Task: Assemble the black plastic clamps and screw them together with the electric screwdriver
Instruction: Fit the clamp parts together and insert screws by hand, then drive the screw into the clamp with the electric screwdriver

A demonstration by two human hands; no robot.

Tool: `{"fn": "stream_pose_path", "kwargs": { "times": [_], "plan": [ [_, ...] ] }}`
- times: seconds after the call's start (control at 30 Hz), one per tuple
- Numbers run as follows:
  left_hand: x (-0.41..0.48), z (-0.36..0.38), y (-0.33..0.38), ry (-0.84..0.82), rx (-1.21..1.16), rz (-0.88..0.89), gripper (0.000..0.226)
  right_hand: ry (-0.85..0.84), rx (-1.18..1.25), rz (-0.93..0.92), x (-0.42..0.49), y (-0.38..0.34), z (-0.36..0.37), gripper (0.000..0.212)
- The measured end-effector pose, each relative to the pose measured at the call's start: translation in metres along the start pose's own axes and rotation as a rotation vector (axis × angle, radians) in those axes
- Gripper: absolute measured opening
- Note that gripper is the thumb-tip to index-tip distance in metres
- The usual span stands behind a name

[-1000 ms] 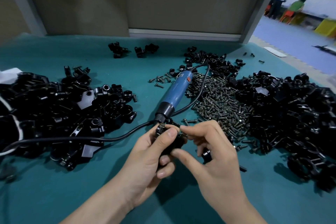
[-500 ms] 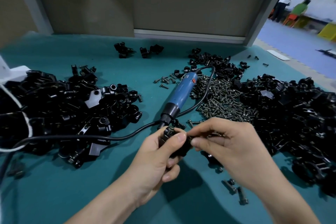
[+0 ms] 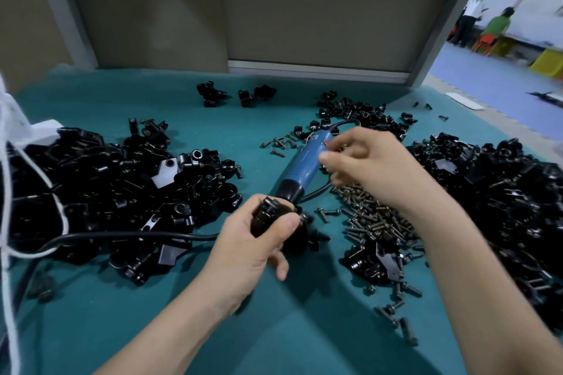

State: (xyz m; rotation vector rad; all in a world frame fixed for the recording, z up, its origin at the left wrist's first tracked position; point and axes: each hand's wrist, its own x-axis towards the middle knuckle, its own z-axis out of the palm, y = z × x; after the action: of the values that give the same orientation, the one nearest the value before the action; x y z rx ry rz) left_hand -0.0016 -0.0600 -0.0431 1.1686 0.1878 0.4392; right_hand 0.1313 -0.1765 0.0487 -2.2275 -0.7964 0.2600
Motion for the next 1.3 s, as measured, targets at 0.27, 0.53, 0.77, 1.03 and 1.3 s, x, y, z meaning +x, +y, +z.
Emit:
{"fn": "stream_pose_path", "kwargs": {
  "times": [0.27, 0.53, 0.77, 1.03, 1.3],
  "plan": [
    [0.012, -0.033, 0.014, 0.358, 0.333, 0.219, 0.011, 0.147, -0.147, 0.432, 0.081, 0.012, 0.086, 0.098],
    [0.01, -0.033, 0.005, 0.405, 0.486, 0.255, 0.014, 0.143, 1.092, 0.333, 0.07, 0.015, 0.037, 0.037],
    [0.01, -0.033, 0.002, 0.342, 0.531, 0.233, 0.015, 0.378, 1.402, 0.19, 0.06, -0.031, 0.021, 0.02],
    [0.008, -0.03, 0.001, 0.351, 0.559, 0.233, 0.018, 0.17, 1.825, -0.18, 0.058, -0.041, 0.024, 0.012],
    [0.005, -0.028, 0.002, 0.338, 0.612, 0.218, 0.014, 0.21, 1.708, -0.177, 0.063, -0.028, 0.022, 0.024]
  ]
}}
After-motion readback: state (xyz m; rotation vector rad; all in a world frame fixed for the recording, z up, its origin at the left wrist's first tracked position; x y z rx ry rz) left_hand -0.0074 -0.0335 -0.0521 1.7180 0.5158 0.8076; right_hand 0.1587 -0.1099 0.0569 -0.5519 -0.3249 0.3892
